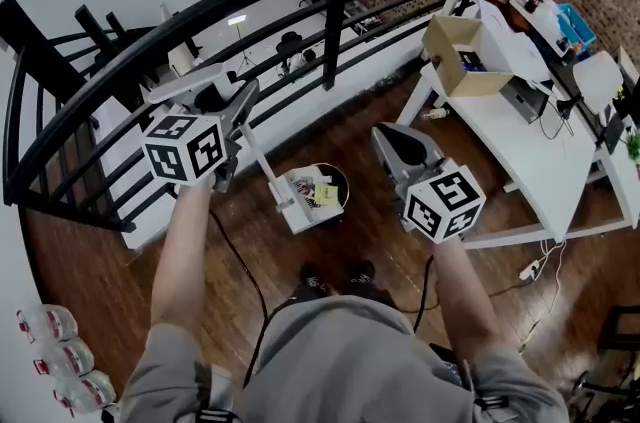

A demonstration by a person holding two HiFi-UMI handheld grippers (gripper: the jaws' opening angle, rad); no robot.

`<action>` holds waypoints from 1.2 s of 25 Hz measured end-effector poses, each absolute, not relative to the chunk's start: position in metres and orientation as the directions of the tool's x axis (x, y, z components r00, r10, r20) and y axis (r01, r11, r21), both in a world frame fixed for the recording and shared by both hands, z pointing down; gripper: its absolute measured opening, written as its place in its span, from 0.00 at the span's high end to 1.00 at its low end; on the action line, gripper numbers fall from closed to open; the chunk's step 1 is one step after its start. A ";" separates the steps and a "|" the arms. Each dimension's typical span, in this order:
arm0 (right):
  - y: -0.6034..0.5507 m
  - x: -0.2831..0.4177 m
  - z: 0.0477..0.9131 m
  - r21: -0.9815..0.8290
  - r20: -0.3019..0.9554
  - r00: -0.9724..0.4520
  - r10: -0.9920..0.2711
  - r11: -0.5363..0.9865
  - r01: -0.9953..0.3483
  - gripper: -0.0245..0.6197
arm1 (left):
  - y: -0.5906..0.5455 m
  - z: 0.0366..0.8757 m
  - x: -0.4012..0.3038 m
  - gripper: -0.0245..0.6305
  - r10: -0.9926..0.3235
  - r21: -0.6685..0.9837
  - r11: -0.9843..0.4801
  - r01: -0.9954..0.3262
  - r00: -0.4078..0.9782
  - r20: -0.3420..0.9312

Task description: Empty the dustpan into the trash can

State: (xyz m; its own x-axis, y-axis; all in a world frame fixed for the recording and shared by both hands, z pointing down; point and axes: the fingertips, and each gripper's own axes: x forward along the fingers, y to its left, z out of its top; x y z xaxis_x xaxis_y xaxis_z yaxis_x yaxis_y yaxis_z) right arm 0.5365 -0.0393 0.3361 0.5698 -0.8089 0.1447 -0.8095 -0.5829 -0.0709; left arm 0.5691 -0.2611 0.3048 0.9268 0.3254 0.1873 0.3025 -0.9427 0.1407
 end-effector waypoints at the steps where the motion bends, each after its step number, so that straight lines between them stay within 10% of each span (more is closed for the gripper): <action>1: -0.035 0.540 0.335 -0.071 0.142 0.576 -0.805 -0.589 -0.805 0.96 | -0.258 0.305 0.576 0.67 0.322 0.139 -0.944 0.298 0.926 0.197; 30: 0.100 0.722 0.330 -0.081 0.095 0.589 -0.803 -0.595 -0.799 0.96 | -0.103 0.319 0.823 0.69 0.460 0.059 -0.888 0.456 0.877 0.137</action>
